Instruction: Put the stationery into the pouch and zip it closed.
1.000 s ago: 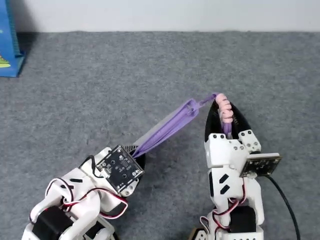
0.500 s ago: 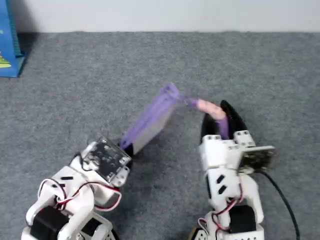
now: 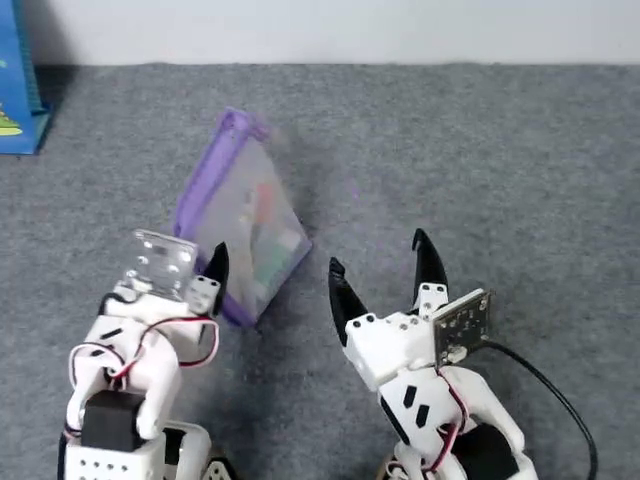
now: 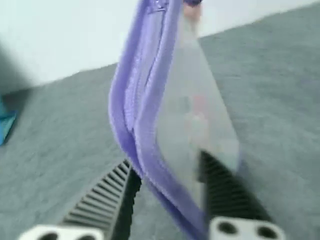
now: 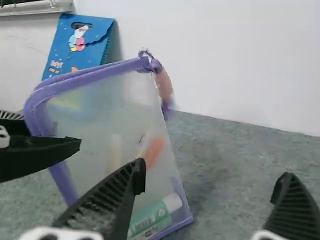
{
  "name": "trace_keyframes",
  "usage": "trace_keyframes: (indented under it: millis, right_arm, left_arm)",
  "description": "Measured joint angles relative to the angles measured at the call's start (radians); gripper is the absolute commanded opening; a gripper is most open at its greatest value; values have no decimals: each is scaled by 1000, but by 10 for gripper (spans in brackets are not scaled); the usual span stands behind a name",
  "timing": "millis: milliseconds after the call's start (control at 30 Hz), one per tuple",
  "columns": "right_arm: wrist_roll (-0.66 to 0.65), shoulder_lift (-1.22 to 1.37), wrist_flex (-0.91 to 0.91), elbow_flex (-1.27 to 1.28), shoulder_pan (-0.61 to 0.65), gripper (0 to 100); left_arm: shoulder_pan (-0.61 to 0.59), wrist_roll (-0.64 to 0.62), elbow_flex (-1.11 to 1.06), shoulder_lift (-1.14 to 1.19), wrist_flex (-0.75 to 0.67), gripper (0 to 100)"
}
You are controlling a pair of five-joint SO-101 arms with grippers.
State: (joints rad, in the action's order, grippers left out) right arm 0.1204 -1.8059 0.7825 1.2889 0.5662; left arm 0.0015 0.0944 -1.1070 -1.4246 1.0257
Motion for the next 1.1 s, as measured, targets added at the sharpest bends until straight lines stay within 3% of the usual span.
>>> trace_keyframes:
  millis: [500,733,867,1033,1100]
  right_arm:
    - [0,-2,87,0,8,387]
    - [0,-3,87,0,8,381]
    - [0,-5,87,0,-34,293]
    - [0,-3,92,0,-129,87]
    - [0,-3,92,0,-152,6]
  left_arm:
    - [-192,-8,0,-3,-26,256]
    - [-250,-11,164,-8,92,254]
    - [-269,-14,224,-15,153,209]
    - [-267,-14,229,-92,215,23]
    - [-265,-12,216,-164,216,14]
